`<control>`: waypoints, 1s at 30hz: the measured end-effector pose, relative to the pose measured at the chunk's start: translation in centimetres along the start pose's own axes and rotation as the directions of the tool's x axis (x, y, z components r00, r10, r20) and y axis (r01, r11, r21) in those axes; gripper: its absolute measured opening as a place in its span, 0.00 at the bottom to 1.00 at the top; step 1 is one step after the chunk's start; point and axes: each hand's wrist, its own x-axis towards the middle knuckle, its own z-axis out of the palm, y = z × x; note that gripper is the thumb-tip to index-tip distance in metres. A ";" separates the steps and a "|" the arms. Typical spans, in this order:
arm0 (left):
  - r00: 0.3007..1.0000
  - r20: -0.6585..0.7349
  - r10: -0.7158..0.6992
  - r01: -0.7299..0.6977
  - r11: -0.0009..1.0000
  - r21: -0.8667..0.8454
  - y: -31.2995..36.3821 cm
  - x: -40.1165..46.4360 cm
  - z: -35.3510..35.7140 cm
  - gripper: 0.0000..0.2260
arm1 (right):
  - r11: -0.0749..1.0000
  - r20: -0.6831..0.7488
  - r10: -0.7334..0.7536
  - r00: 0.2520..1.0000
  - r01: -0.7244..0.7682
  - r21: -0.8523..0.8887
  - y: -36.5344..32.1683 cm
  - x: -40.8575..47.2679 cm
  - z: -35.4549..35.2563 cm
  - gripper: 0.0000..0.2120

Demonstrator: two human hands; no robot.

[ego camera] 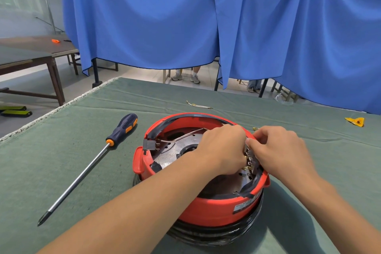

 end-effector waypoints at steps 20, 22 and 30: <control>0.994 0.082 -0.077 0.086 0.989 -0.122 -0.6 0.3 0.0 0.04 | 0.977 -0.080 -0.101 0.992 0.084 -0.193 0.1 -0.4 -0.3 0.14; 0.993 0.091 -0.074 0.090 0.978 -0.188 -1.1 0.3 -0.1 0.05 | 0.971 -0.084 -0.107 0.991 0.086 -0.225 0.0 -0.4 -0.4 0.15; 0.962 0.018 -0.273 0.273 0.950 -0.153 -1.8 0.6 -0.3 0.07 | 0.999 -0.033 -0.039 0.999 0.038 -0.027 0.3 0.1 -0.4 0.11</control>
